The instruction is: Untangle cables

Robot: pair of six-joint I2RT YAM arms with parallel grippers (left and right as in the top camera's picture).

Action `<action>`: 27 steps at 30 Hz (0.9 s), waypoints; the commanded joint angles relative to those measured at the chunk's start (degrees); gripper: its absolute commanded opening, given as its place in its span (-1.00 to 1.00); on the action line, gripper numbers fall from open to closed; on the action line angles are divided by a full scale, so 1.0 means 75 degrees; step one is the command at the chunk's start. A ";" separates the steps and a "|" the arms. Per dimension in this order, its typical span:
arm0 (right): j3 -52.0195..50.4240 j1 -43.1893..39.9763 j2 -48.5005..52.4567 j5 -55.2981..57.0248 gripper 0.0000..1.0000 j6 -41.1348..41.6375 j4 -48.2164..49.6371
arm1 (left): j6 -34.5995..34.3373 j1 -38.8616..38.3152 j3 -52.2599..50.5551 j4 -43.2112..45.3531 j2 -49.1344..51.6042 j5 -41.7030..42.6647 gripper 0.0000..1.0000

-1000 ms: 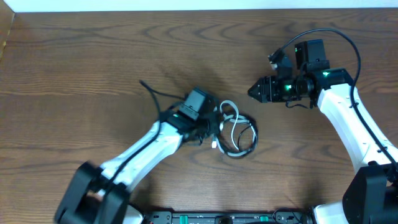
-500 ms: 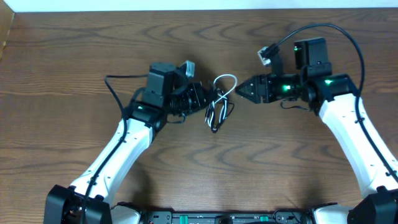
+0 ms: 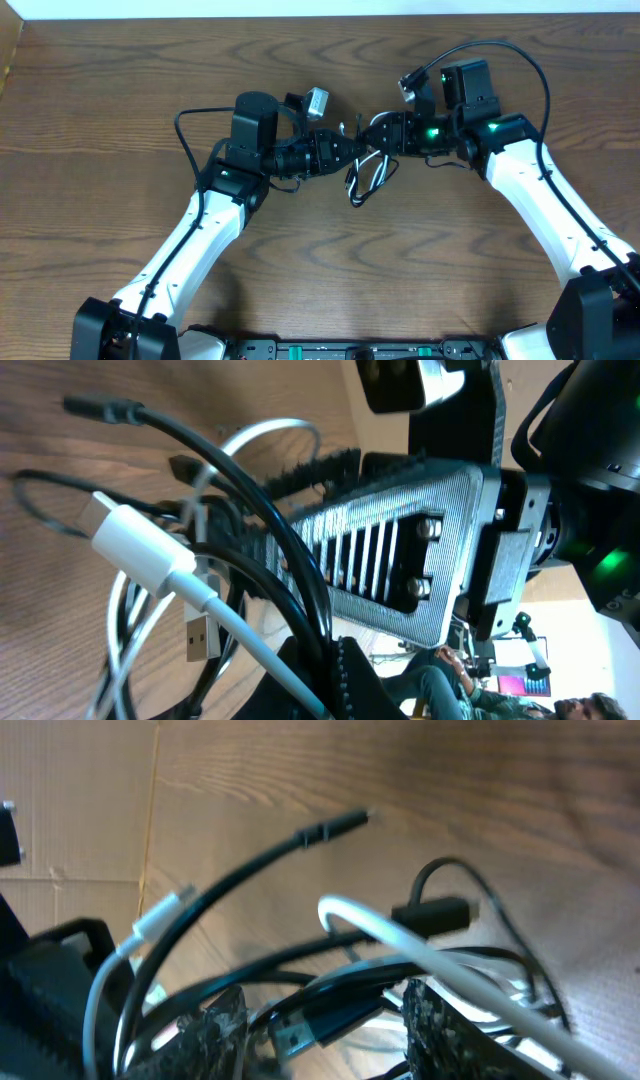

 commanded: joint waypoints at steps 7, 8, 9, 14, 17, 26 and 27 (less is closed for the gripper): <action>0.0047 0.0449 0.0169 0.0367 -0.02 0.0924 0.0653 | -0.0761 0.0035 0.0108 0.0691 -0.0038 0.0323 -0.85; 0.0047 0.0498 0.0216 0.0408 -0.03 0.0991 0.0653 | -0.0883 0.0035 0.0108 0.0860 -0.0038 0.0350 -0.86; 0.0047 0.0527 0.0265 0.0408 -0.03 0.1052 0.0653 | -0.0982 0.0035 0.0108 0.1014 -0.0038 0.0367 -0.86; 0.0047 0.0577 0.0583 0.0315 -0.07 0.1180 0.0813 | -0.1480 0.0035 0.0108 0.1652 -0.0038 0.0481 -0.85; 0.0047 0.0565 0.0609 0.0408 -0.13 0.1180 0.0816 | -0.1478 0.0035 0.0108 0.1667 -0.0038 0.0484 -0.85; 0.0047 -0.0227 0.0609 0.0839 -0.98 0.0901 0.0423 | -0.1314 0.0428 0.0108 0.1536 -0.0038 0.0752 -0.86; 0.0047 -0.0367 0.0609 0.0839 -0.98 0.0839 0.0341 | -0.1204 0.0525 0.0108 0.1451 -0.0038 0.0833 -0.86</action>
